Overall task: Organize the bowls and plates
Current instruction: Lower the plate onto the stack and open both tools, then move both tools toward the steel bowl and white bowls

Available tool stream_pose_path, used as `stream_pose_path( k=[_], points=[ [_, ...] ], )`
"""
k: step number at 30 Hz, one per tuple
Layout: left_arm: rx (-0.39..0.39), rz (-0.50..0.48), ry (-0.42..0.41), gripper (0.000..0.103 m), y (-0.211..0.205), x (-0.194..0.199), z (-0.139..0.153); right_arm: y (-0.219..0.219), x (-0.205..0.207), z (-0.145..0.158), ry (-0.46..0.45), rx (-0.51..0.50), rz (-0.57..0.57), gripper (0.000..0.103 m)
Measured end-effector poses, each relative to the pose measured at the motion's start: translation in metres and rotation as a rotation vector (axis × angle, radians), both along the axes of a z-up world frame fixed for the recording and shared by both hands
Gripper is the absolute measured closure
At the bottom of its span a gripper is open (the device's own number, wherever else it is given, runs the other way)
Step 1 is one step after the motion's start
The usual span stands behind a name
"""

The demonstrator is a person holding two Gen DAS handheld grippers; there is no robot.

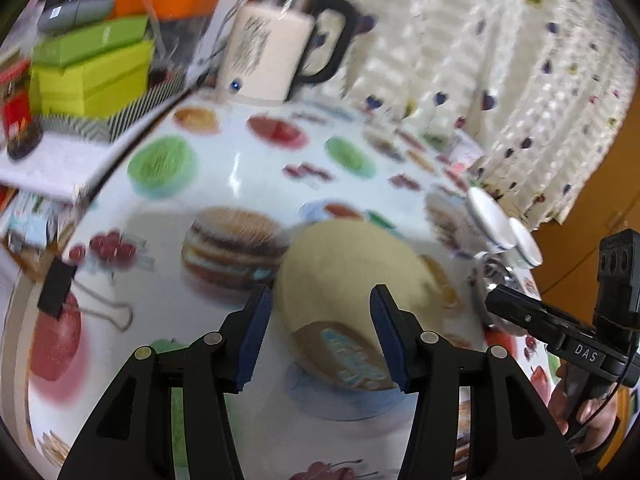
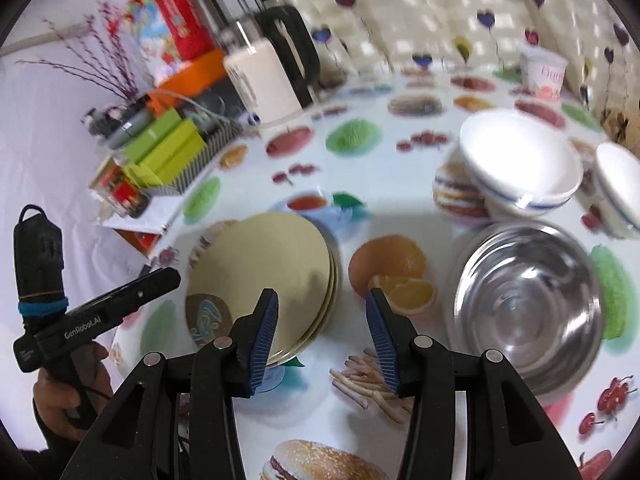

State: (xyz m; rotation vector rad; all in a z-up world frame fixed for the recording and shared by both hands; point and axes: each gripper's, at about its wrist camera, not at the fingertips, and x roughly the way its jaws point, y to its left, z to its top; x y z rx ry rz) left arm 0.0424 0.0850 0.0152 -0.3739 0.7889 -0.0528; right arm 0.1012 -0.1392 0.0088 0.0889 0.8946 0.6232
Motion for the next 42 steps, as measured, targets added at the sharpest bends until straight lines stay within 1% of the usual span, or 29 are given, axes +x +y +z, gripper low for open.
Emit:
stream_pose_path(
  k=[3,6,8,12,16,21,24,28,31,34,37,40,42],
  points=[
    [0.061,-0.056,-0.047,0.051,-0.021,0.001,0.012,-0.007,-0.014,0.013,-0.081,-0.024,-0.017,0.057],
    [0.096,-0.105,-0.064,0.051,-0.04,0.004,0.018,-0.018,-0.023,0.022,-0.12,-0.029,-0.037,0.057],
    [0.11,-0.135,-0.076,0.051,-0.053,0.006,0.022,-0.027,-0.025,0.025,-0.12,-0.02,-0.046,0.057],
    [0.122,-0.179,-0.09,0.051,-0.074,0.008,0.027,-0.041,-0.029,0.028,-0.134,-0.003,-0.061,0.057],
    [0.13,-0.213,-0.096,0.051,-0.088,0.008,0.03,-0.053,-0.035,0.029,-0.144,-0.018,-0.073,0.057],
    [0.137,-0.243,-0.09,0.051,-0.102,0.01,0.03,-0.069,-0.04,0.03,-0.148,-0.028,-0.096,0.051],
    [0.137,-0.253,-0.089,0.051,-0.108,0.01,0.03,-0.08,-0.044,0.032,-0.138,-0.018,-0.101,0.047],
    [0.143,-0.275,-0.105,0.051,-0.114,0.004,0.03,-0.092,-0.052,0.032,-0.147,-0.019,-0.115,0.047],
    [0.149,-0.295,-0.112,0.051,-0.117,-0.002,0.027,-0.105,-0.059,0.029,-0.152,-0.002,-0.126,0.047],
    [0.13,-0.31,-0.097,0.051,-0.117,-0.005,0.022,-0.116,-0.067,0.023,-0.178,0.0,-0.125,0.047],
    [0.115,-0.314,-0.076,0.051,-0.118,-0.005,0.017,-0.125,-0.072,0.016,-0.18,-0.018,-0.139,0.04],
    [0.1,-0.326,-0.052,0.05,-0.118,0.0,0.015,-0.137,-0.071,0.013,-0.16,-0.007,-0.154,0.037],
    [0.11,-0.33,-0.046,0.05,-0.121,0.004,0.015,-0.145,-0.067,0.012,-0.149,0.009,-0.167,0.024]
  ],
)
